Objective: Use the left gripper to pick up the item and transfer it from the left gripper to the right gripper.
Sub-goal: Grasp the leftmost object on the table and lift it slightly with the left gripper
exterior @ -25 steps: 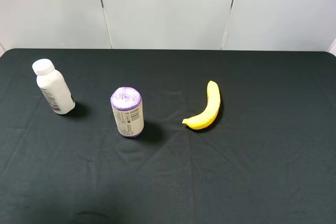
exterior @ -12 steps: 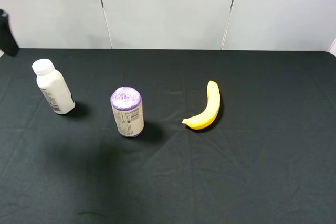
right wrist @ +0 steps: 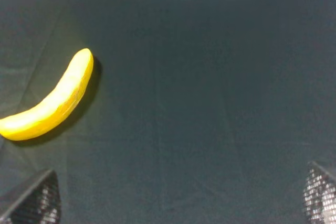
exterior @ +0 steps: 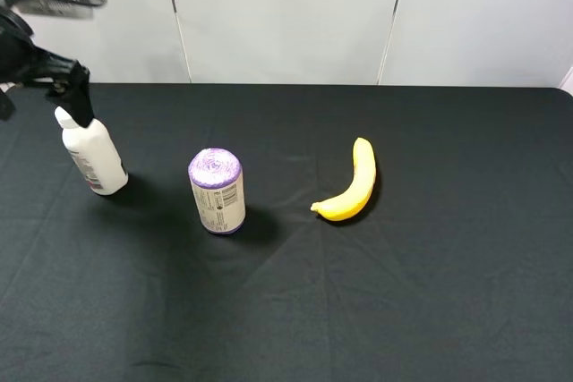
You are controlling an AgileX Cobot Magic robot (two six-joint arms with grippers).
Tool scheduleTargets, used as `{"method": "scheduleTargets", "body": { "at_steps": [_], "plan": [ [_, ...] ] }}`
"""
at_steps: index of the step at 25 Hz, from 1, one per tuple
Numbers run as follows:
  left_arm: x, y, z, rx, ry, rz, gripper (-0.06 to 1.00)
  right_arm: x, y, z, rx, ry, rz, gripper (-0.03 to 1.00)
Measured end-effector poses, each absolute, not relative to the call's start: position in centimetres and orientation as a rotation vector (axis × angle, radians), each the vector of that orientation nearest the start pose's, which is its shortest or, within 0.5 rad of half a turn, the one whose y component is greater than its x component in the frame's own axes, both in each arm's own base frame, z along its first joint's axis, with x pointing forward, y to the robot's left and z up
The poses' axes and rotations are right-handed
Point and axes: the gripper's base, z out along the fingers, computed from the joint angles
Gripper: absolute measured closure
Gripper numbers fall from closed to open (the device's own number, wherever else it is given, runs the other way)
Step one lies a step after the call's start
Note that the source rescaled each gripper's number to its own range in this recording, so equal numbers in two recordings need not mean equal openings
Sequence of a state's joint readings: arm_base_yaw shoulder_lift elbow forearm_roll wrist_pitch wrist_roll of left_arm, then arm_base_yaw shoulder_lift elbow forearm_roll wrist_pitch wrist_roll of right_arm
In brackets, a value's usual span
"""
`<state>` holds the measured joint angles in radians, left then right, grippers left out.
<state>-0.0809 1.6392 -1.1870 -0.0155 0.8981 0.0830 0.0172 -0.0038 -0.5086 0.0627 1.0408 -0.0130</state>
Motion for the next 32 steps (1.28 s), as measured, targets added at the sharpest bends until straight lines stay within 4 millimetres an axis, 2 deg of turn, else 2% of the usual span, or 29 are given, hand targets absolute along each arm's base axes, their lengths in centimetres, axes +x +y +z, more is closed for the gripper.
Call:
{"method": "scheduleTargets", "body": {
  "at_steps": [11, 18, 20, 22, 24, 26, 29, 32],
  "plan": [
    [34.9, -3.5, 19.1, 0.521, 2.874, -0.07, -0.05, -0.6, 0.5, 28.1, -0.033, 2.011, 0.077, -0.03],
    [35.3, -3.5, 18.6, 0.593, 2.847, -0.057, -0.05, -0.6, 0.5, 28.1, -0.033, 2.011, 0.077, -0.03],
    [35.3, -3.5, 18.6, 0.615, 2.838, -0.052, -0.02, -0.6, 0.5, 28.1, -0.033, 2.011, 0.077, -0.03],
    [35.3, -3.5, 18.6, 0.644, 2.826, -0.047, 0.05, -0.6, 0.5, 28.1, -0.033, 2.011, 0.077, -0.03],
    [35.4, -3.5, 18.6, 0.673, 2.809, -0.04, 0.18, -0.6, 0.5, 28.1, -0.033, 2.011, 0.077, -0.03],
    [35.5, -3.5, 18.6, 0.694, 2.796, -0.035, 0.37, -0.6, 0.5, 28.1, -0.033, 2.011, 0.077, -0.03],
    [35.6, -3.5, 18.6, 0.703, 2.778, -0.028, 0.92, -0.6, 0.5, 28.1, -0.033, 2.011, 0.077, -0.03],
    [35.7, -3.5, 18.7, 0.724, 2.765, -0.021, 0.94, -0.6, 0.5, 28.1, -0.033, 2.011, 0.077, -0.03]
  ]
}}
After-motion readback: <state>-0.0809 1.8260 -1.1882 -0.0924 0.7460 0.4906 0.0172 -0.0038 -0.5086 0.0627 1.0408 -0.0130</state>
